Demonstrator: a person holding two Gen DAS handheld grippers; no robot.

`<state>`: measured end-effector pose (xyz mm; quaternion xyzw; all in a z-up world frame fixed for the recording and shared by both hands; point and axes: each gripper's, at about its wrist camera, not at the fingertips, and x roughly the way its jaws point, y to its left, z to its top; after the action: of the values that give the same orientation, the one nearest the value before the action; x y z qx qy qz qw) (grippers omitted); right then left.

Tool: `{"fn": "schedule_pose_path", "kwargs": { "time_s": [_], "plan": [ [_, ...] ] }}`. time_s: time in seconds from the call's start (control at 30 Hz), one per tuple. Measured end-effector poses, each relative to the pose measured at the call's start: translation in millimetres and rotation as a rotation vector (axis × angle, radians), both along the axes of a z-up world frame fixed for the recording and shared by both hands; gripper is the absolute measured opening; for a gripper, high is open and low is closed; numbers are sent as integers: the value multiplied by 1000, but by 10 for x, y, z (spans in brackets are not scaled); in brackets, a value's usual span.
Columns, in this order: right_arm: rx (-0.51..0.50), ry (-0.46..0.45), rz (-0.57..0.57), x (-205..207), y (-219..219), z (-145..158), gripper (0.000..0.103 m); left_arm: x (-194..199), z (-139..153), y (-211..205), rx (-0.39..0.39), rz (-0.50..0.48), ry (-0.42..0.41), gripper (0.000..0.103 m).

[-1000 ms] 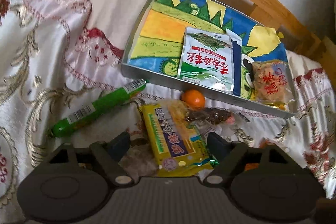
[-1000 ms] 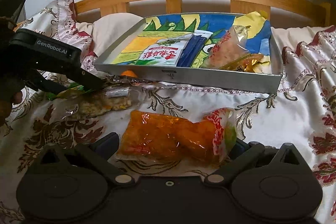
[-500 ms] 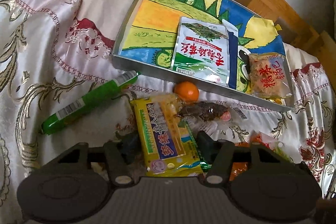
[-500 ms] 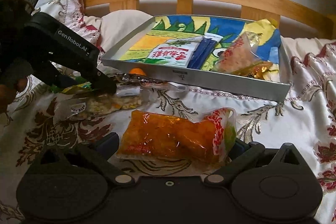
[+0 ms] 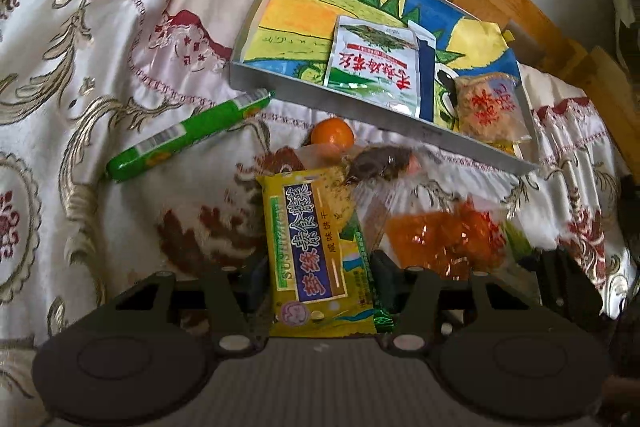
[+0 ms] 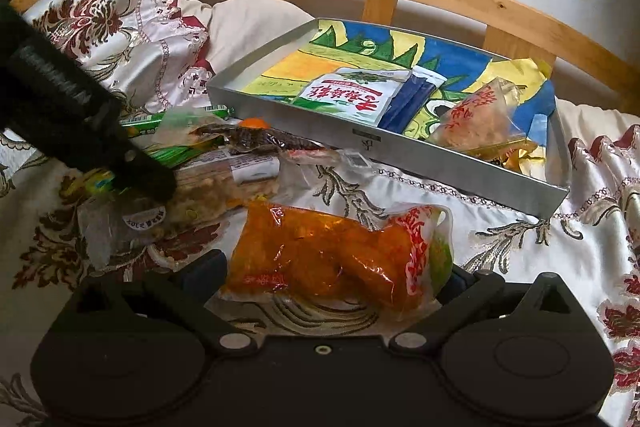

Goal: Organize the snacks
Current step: 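Lift the yellow-and-blue packet with the left tool while the right tool lifts the orange-snack bag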

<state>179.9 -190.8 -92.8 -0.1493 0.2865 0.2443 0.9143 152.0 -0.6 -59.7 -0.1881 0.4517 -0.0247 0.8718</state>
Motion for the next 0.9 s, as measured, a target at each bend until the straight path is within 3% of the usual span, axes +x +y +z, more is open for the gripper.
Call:
{"fn": "schedule_pose_path", "kwargs": {
  "time_s": [0.17,0.3,0.43,0.5,0.6,0.9],
  "plan": [
    [-26,-2,4,-6,22,-30,102,-29,-6,11,27,-27,-2,60],
    [-41,-9,14,4,47,-46,102,13,-13,28,24,-25,-4,71],
    [-48,-13,21,10,55,-50,102,67,-40,26,26,-26,6,72],
    [-51,-12,26,20,62,-58,102,63,-50,14,37,-34,3,70],
    [-55,-5,30,32,68,-66,102,21,-52,-6,41,-43,-9,58],
    [-65,3,45,5,60,-31,97,-118,-37,-18,18,-30,-27,56]
  ]
}}
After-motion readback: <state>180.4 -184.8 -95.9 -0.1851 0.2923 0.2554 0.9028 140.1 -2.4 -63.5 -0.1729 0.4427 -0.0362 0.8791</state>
